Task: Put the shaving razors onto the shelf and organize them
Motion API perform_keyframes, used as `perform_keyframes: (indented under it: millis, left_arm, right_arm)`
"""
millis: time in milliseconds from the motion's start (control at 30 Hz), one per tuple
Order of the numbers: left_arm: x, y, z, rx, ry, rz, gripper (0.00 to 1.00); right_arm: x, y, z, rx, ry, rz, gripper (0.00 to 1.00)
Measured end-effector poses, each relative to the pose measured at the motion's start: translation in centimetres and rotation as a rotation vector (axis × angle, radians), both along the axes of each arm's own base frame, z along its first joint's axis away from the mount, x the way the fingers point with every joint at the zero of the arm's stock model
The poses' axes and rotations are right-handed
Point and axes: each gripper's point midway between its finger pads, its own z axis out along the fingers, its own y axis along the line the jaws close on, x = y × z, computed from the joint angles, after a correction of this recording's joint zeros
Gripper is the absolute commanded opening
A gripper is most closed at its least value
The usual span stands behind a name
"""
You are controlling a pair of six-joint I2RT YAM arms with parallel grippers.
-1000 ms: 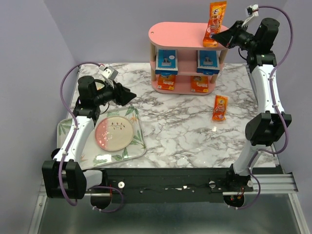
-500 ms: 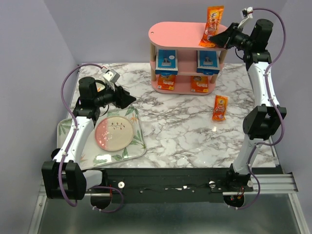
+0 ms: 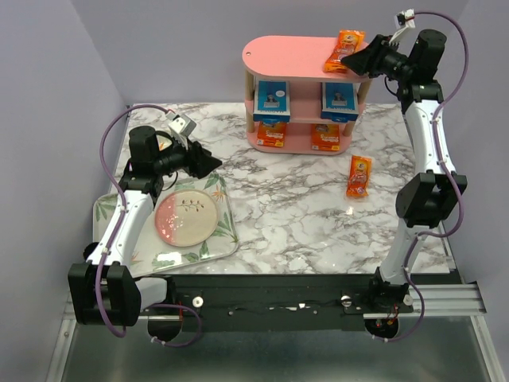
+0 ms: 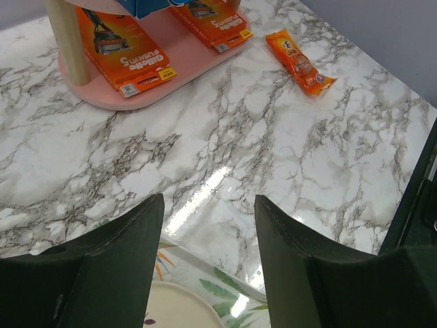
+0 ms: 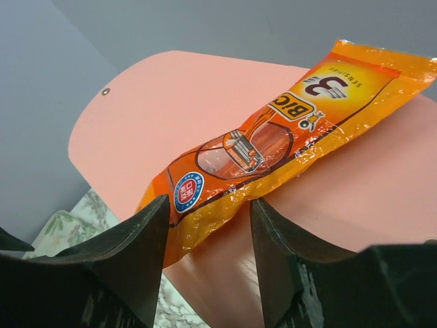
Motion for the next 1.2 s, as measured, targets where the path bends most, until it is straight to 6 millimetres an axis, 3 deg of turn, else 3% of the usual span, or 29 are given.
perform_keyframes:
  millis: [200, 467, 567, 600, 700, 800, 933, 1033, 1200]
  left_arm:
    - [-0.1, 0.0, -0.4, -0.011, 0.009, 0.005, 0.65]
    - [-0.3, -0.1, -1.2, -0.034, 0.027, 0.013, 0.65]
    - [-0.4, 0.0, -1.2, -0.041, 0.025, 0.022, 0.65]
    - [-0.4, 0.0, -1.2, -0.043, 0.025, 0.024, 0.66]
    - [-0.4, 0.4, -0.6, -0.047, 0.009, 0.053, 0.71]
    - [-0.2, 0.8, 0.2, -0.05, -0.012, 0.082, 0.76]
    - [0.1, 1.2, 0.6, -0.053, -0.02, 0.127, 0.77]
    - [0.3, 1.5, 0.5, -0.062, -0.01, 0.154, 0.79]
    - [0.3, 1.8, -0.6, -0.078, 0.036, 0.198, 0.79]
  right_arm:
    - [0.2, -1.4, 0.0, -0.03, 0.012, -0.111, 0.58]
    - [-0.9, -3.3, 3.2, -0.076, -0.058, -0.245, 0.59]
    - [-1.5, -3.8, 4.0, -0.089, -0.077, -0.277, 0.66]
    - [-1.7, -4.1, 4.0, -0.1, -0.078, -0.299, 0.74]
    - [-3.0, -5.3, 2.9, -0.13, -0.045, -0.375, 0.84]
    - [-5.1, -7.2, 0.2, -0.167, 0.031, -0.49, 1.0]
    - [-8.4, -9.6, -5.3, -0.227, 0.172, -0.632, 1.0]
    - [-12.0, -10.7, -12.0, -0.291, 0.338, -0.687, 1.0]
    - [-16.7, -10.9, -23.0, -0.384, 0.628, -0.67, 1.0]
